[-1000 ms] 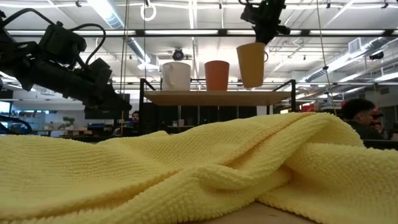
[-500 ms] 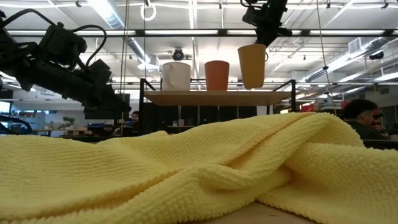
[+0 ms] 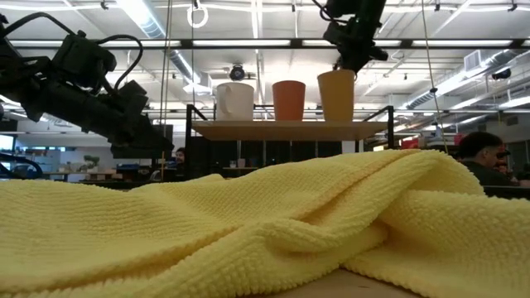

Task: Stack small to large cups/mugs on shelf
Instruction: Put the yellow cup on the shelf

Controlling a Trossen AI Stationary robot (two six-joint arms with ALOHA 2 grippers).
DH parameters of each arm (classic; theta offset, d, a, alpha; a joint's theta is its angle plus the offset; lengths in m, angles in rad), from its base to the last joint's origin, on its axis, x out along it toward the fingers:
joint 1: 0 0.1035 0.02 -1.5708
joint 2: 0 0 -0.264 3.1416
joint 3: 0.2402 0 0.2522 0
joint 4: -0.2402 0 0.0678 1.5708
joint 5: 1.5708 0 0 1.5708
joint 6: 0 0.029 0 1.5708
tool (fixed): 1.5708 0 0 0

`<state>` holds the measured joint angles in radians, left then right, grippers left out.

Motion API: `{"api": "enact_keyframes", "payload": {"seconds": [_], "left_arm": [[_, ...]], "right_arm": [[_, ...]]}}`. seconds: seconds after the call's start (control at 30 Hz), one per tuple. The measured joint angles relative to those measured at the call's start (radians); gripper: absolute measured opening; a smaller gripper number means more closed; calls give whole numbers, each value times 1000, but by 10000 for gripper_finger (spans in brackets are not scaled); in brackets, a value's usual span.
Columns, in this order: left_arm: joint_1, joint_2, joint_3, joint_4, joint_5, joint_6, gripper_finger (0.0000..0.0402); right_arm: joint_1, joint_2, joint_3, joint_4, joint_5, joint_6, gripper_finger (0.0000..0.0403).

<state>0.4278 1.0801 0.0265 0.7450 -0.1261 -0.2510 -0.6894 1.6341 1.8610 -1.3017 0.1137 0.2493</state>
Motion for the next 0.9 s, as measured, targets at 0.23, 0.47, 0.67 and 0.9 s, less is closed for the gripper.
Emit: {"api": "enact_keyframes", "payload": {"seconds": [0.23, 0.47, 0.67, 0.9], "left_arm": [[0, 0, 0, -2, 0, 0, 23], [0, 0, 0, -2, 0, 0, 11], [0, 0, 0, -2, 0, -1, 19], [0, 0, 0, -2, 0, -1, 20]], "right_arm": [[-21, -3, -48, 65, -38, -20, 4], [-29, -3, -49, 66, -44, -24, 5], [-29, -2, -50, 63, -40, -36, 25], [-28, -5, -51, 58, -38, -35, 49]]}}
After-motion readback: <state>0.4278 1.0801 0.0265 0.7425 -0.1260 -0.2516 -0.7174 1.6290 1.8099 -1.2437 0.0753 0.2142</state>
